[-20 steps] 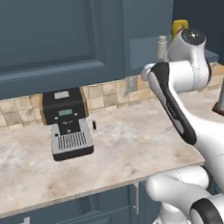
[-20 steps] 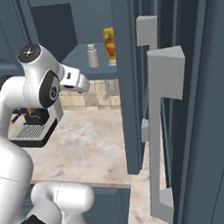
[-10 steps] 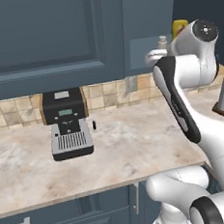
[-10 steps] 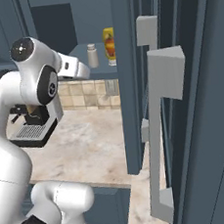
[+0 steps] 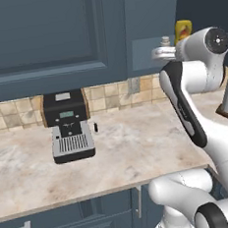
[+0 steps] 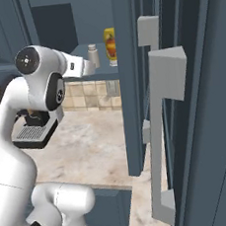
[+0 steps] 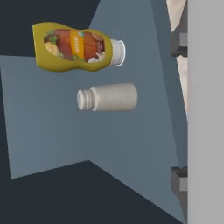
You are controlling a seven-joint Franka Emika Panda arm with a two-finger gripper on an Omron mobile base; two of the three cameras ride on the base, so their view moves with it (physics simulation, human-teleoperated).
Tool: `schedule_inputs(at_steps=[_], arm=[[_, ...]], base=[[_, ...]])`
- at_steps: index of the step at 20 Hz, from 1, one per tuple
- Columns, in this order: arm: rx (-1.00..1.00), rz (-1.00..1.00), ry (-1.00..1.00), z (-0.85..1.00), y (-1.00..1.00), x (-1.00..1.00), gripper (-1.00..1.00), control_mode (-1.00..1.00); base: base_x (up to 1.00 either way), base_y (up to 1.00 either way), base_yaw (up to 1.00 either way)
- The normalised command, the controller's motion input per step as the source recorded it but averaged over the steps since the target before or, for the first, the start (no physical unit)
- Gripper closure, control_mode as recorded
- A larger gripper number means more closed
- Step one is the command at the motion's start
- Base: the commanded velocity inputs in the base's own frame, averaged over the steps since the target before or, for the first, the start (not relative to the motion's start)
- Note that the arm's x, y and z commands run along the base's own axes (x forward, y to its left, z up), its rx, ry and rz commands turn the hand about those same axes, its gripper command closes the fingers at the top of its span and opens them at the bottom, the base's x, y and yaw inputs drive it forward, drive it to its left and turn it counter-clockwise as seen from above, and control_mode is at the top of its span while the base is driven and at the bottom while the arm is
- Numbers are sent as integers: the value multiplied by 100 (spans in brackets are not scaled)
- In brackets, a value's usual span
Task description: Take 2 condiments from the cabinet and move them on the counter near the stove.Make sure the condiments are lined up with each other, next to each other.
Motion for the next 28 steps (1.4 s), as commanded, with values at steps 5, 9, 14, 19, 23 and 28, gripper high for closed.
schedule_inputs(at_steps=[5, 9, 14, 19, 23, 28], arm=[[0, -1, 0, 37, -5, 3, -100, -100], [0, -2, 7, 31, 0, 7, -100, -100], [0, -2, 9, 6, 0, 22, -100, -100], [0, -3, 2, 0, 0, 27, -100, -100], [-1, -4, 0, 0, 0, 20, -100, -100], [-2, -4, 0, 0, 0, 12, -100, -100]], base=[[0, 0, 0], [0, 0, 0], [0, 0, 0], [0, 0, 0], [0, 0, 0], [0, 0, 0]])
